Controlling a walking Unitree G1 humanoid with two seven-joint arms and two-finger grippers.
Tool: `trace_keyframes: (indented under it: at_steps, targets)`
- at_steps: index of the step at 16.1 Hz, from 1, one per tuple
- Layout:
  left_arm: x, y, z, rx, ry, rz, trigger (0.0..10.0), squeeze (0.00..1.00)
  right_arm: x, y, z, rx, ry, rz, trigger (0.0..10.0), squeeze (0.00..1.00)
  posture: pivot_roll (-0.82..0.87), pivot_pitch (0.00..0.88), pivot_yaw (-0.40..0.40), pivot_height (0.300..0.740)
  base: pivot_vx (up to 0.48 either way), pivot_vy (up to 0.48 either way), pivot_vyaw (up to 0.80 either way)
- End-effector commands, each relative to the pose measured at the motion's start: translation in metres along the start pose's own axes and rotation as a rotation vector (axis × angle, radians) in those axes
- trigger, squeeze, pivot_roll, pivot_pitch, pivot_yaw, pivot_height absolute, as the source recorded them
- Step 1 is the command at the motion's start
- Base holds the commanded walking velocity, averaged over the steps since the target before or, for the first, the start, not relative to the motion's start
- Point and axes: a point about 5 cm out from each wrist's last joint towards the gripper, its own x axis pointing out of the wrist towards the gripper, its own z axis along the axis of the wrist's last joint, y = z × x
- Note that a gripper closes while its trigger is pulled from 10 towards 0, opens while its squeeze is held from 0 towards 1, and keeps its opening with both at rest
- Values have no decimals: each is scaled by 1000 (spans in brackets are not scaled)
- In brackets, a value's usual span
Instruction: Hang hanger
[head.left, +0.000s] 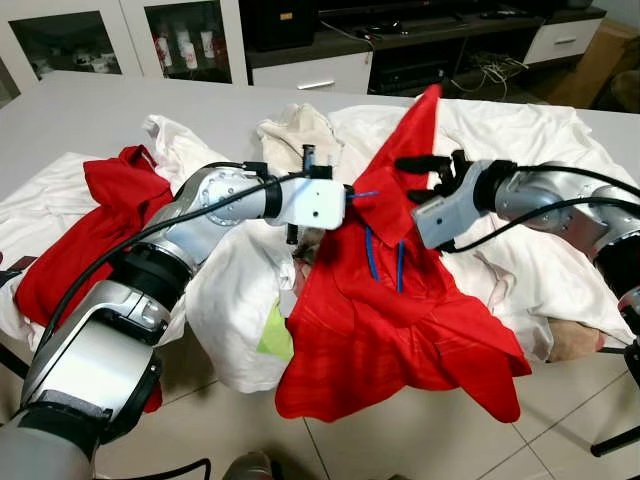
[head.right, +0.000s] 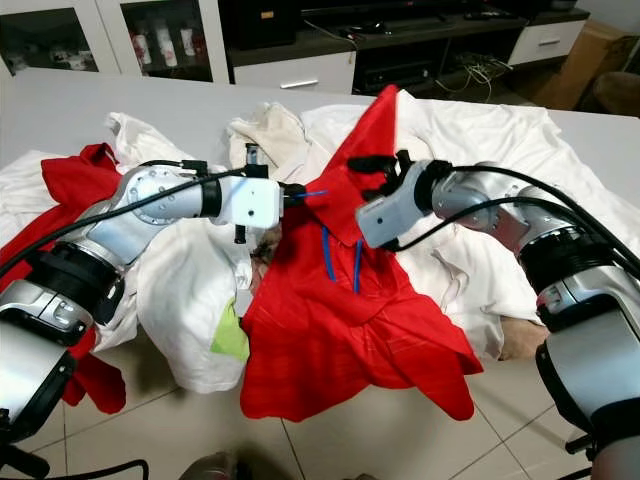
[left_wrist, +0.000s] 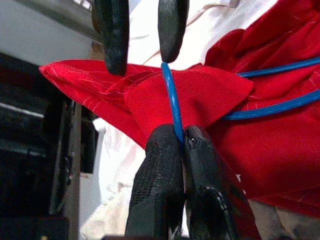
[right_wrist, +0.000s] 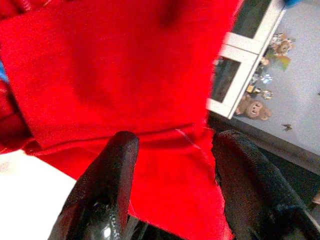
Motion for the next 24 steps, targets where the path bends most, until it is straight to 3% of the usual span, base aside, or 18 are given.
trace_keyframes:
  at_steps: [1,4,7,12,17,18,19,20,24]
  targets:
    - [5,3,8,73,-10,-38,10000,0,0,-8,-4,-35,23,-12,10000,0,83,0,-16,740,0,0,0]
    - [9,0,14,155,-14,-78,10000,0,3,-13,-12,-106,87,-3,10000,0,83,0,-13,740,0,0,0]
    - [12,-2,14,171,-11,-88,10000,0,6,-23,-10,-121,82,-51,10000,0,89,0,-14,740,0,0,0]
    - [16,0,24,219,-53,-75,10000,0,9,1,-17,-160,142,76,10000,0,87,0,-14,740,0,0,0]
    - [16,4,29,275,-63,-58,10000,0,9,4,-21,-180,170,128,10000,0,88,0,-11,740,0,0,0]
    - [17,5,30,277,-71,-43,10000,0,11,6,-21,-176,173,130,5647,0,90,0,-12,740,0,0,0]
    - [17,7,31,281,-74,-26,10000,0,12,7,-20,-169,173,131,3608,0,91,0,-12,740,0,0,0]
    - [17,8,30,280,-74,-15,10000,0,12,7,-20,-164,173,128,0,0,91,0,-12,740,0,0,0]
    - [16,14,25,268,-54,66,10000,0,9,13,-23,-128,181,135,0,0,89,0,-14,740,0,0,0]
